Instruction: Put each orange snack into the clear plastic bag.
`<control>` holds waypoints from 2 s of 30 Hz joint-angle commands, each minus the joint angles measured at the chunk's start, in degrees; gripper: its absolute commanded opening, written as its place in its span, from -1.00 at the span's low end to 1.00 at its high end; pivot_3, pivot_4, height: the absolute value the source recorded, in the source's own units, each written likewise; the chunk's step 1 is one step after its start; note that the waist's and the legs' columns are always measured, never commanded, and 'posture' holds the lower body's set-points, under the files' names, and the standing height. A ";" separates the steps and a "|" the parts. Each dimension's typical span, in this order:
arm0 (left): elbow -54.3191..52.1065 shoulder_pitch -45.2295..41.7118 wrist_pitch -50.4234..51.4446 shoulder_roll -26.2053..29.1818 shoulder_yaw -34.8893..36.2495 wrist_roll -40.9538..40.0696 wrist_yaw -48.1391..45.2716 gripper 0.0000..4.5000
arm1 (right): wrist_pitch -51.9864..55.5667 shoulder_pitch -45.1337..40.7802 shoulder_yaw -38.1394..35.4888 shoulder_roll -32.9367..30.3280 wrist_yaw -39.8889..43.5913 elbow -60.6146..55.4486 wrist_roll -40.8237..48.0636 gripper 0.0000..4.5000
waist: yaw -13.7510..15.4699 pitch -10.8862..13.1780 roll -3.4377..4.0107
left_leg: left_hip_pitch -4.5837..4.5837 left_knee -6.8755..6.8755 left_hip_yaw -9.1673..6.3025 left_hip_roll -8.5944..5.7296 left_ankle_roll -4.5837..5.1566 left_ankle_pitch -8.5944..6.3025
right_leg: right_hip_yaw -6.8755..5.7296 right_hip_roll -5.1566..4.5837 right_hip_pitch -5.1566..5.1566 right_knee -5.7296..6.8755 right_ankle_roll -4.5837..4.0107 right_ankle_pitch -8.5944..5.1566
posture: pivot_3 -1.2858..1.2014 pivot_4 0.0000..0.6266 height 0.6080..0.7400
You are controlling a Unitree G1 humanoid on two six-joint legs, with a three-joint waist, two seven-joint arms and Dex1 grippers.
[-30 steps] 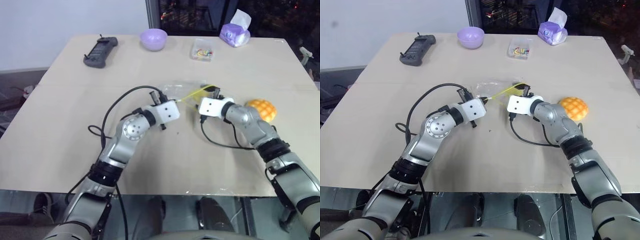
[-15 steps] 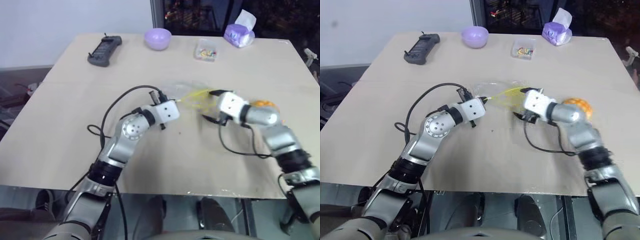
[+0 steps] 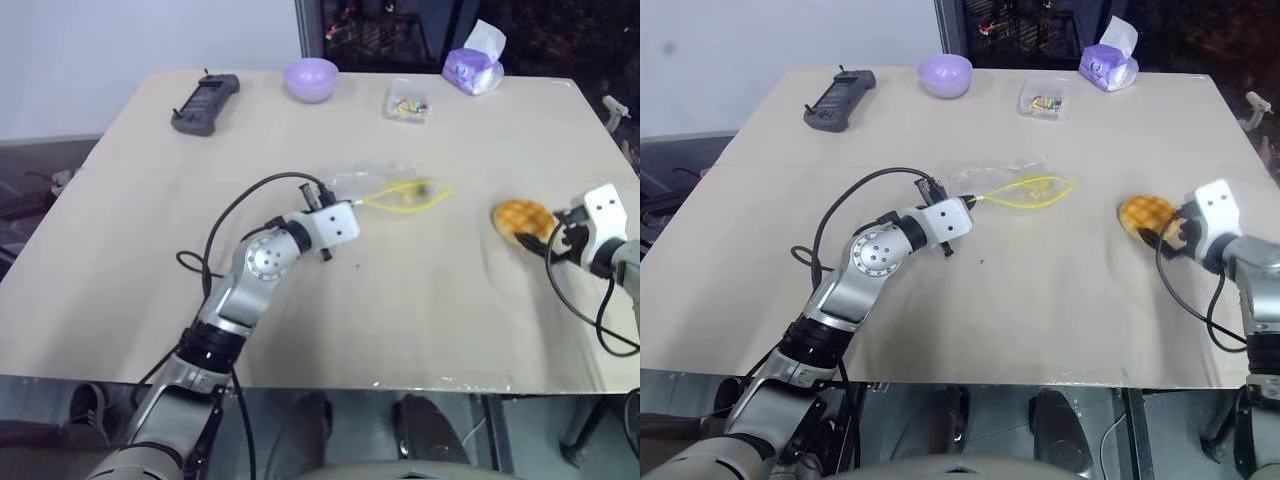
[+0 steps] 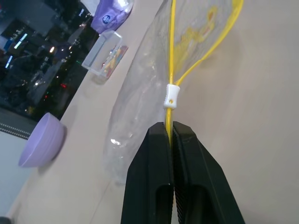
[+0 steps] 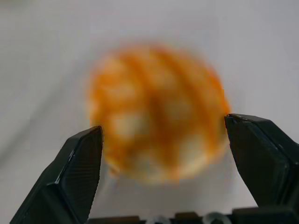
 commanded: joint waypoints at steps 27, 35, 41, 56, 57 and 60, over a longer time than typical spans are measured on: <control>-0.70 -1.16 -1.27 -0.22 -0.23 0.26 0.04 -1.00 | 6.54 -0.85 4.44 6.70 12.32 -23.54 19.24 -0.87 | 0.20 -0.03 0.00 | -0.06 0.02 -0.08 -0.01 0.01 0.00 | -0.08 0.02 0.00 -0.02 0.01 0.01 | 0.03 -0.52 1.00; -0.56 -1.49 -1.56 -0.40 -0.34 0.57 0.14 -1.00 | 5.72 -2.69 9.55 7.44 15.25 -19.72 17.59 -0.87 | 0.29 -0.03 0.00 | -0.09 0.02 -0.11 -0.01 0.01 0.00 | -0.11 0.02 -0.01 -0.04 0.01 0.00 | 0.03 -0.52 1.00; -1.82 -0.78 -2.23 -0.27 -0.49 0.60 -0.28 -1.00 | 6.16 -4.89 9.91 7.89 13.68 -15.35 16.08 -0.87 | 0.27 -0.03 0.00 | -0.08 0.02 -0.11 -0.01 0.00 0.00 | -0.11 0.02 -0.02 -0.03 0.01 0.00 | 0.03 -0.52 1.00; 0.12 -1.11 -9.10 1.03 -3.17 0.99 -3.04 -1.00 | 20.95 -13.60 6.81 13.77 1.70 -11.53 19.60 -0.87 | 0.14 -0.02 0.00 | -0.09 0.02 -0.11 -0.01 0.00 0.00 | -0.10 0.01 -0.04 -0.01 0.01 0.00 | 0.03 -0.52 1.00; 0.40 -1.33 -9.31 0.90 -3.23 0.99 -3.05 -1.00 | 21.73 -13.97 7.40 14.31 1.14 -12.08 19.53 -0.87 | 0.14 -0.03 0.00 | -0.09 0.01 -0.11 -0.01 0.01 0.00 | -0.10 0.01 -0.04 -0.01 0.01 0.00 | 0.03 -0.52 1.00; 1.12 -1.93 -9.79 0.56 -3.39 0.96 -3.04 -1.00 | 24.35 -15.02 8.33 15.99 0.50 -15.16 20.80 -0.87 | 0.09 -0.02 0.02 | -0.10 0.01 -0.11 -0.01 0.01 0.00 | -0.10 0.02 -0.06 -0.01 0.01 0.00 | 0.03 -0.52 1.00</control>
